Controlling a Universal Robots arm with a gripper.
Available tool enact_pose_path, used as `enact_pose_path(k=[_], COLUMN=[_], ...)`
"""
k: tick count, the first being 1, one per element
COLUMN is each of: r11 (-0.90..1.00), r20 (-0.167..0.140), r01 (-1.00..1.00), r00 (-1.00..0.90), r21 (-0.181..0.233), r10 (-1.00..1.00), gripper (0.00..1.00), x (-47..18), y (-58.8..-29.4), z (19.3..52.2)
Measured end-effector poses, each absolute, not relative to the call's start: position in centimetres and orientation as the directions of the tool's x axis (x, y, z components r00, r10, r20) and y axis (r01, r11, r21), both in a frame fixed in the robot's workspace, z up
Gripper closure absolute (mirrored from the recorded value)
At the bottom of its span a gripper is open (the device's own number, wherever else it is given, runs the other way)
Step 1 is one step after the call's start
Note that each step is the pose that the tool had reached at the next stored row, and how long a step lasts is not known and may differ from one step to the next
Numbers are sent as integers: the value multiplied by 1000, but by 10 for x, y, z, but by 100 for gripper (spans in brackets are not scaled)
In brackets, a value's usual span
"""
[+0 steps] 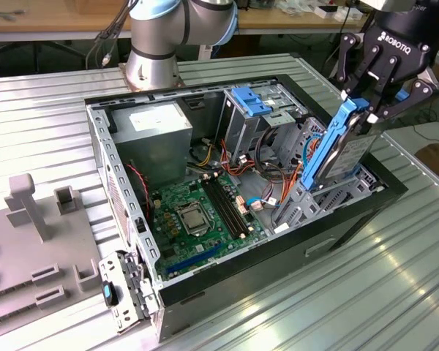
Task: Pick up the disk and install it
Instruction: 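Insert the disk into the insertion slot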
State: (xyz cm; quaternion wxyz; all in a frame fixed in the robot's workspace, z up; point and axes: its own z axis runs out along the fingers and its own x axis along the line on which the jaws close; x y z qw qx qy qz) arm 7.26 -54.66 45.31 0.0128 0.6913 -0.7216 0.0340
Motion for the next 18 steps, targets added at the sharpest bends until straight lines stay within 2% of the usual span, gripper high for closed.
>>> enact_pose_path(k=[18], r11=[42], r20=[66], r01=[-999], r00=[-44], r21=[-27], r10=[-997], gripper=[63], x=[74], y=[-547], z=[433])
